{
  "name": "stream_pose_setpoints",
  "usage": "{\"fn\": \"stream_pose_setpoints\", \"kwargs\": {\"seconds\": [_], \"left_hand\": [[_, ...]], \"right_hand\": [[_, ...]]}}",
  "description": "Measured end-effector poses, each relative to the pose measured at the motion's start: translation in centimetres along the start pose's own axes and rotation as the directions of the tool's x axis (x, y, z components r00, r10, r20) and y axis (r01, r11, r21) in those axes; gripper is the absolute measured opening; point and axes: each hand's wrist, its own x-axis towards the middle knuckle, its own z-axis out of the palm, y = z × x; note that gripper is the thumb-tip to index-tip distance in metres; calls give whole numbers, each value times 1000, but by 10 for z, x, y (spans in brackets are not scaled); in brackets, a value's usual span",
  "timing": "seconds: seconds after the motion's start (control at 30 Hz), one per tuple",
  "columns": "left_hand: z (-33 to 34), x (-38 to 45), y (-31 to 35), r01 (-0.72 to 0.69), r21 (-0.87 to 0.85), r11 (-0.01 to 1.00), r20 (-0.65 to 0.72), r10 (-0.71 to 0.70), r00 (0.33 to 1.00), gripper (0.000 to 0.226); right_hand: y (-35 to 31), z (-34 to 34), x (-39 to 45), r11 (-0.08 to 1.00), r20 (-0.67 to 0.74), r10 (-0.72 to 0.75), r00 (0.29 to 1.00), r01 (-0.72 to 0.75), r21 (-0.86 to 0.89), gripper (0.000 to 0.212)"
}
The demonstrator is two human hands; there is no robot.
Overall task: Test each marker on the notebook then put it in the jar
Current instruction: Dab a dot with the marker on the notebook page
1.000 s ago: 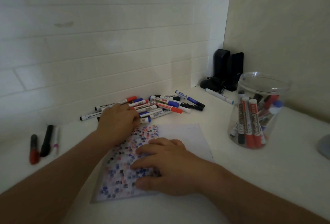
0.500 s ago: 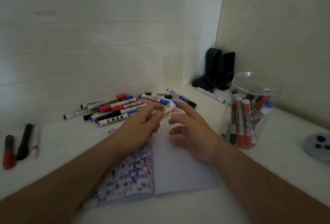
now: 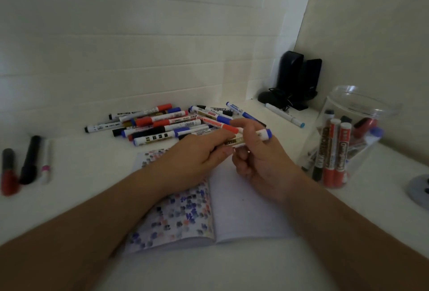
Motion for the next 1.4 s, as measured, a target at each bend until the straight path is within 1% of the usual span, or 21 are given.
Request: {"fn": "stream_pose_setpoints", "kwargs": {"seconds": [0.07,0.1,0.13,0.17,0.23,0.33,0.37,0.43,0.53,0.57,0.63,0.67,0.7,0.8,0.97,1.03,1.13,1.2,1.27,1.37,1.4], "left_hand": [[-2,-1,2,-13,-39,999,14,14,1000,27],[-3,-2,4,-12,-58,998,25,14,1000,30],[-3,-2,6,-15,-79,997,34,17,999,35],[-3,-3,8,-17,-99,995,45,22,999,37],[-4,-1,9,-20,-138,990,56,28,998,36],[-3,0,6,15,-175,984,55,-5,998,26],[-3,0,6,21,-170,985,55,-11,998,25],[-4,-1,3,42,-139,989,75,-32,997,28],[-8,-1,-5,204,-41,978,121,-198,973,62],[-8,-2,-8,237,30,971,115,-239,964,64],[-7,-3,-13,275,215,937,101,-301,948,58],[-6,-3,-14,303,271,914,103,-340,935,59],[-5,-3,-14,332,290,898,102,-374,922,61],[-4,0,-13,395,302,867,112,-444,889,68],[-4,0,-4,439,304,846,143,-496,856,75],[0,-1,5,436,320,841,167,-504,848,76],[11,-2,17,413,341,844,187,-491,851,75],[14,0,21,394,344,852,189,-474,860,72],[9,0,17,398,298,868,175,-459,871,65],[-3,-2,4,426,184,886,137,-452,881,46],[-5,-3,1,423,173,890,135,-446,885,44]], "right_hand": [[6,1,-1,985,58,-67,996,75,-155,42],[7,1,-2,969,68,-83,994,96,-229,37],[8,2,-3,955,69,-84,994,100,-278,36],[7,3,-4,950,63,-76,995,92,-299,36],[3,4,-5,960,58,-58,997,72,-271,34],[1,5,-8,971,48,-46,998,56,-235,21],[1,5,-9,970,47,-40,998,50,-237,20],[-3,6,-8,975,28,-32,999,37,-217,23],[-17,-2,-4,998,-112,-23,993,17,-56,21],[-22,-7,-2,1000,-162,-17,987,16,-6,20],[-24,-15,-1,1000,-224,2,974,5,30,23],[-22,-17,0,1000,-243,8,970,-5,14,27],[-20,-18,1,1000,-253,6,968,-11,-19,29],[-15,-17,3,995,-229,-25,973,2,-101,28],[-13,-16,4,977,-187,-81,979,41,-210,32],[-13,-17,4,969,-178,-92,980,47,-242,30],[-11,-18,6,967,-131,-78,988,44,-251,22],[-8,-20,6,969,-120,-44,992,13,-245,12],[-3,-23,5,946,-110,-26,994,-11,-323,11],[0,-25,5,897,-109,-15,994,-35,-440,12],[0,-25,6,883,-111,-11,994,-43,-468,14]]}}
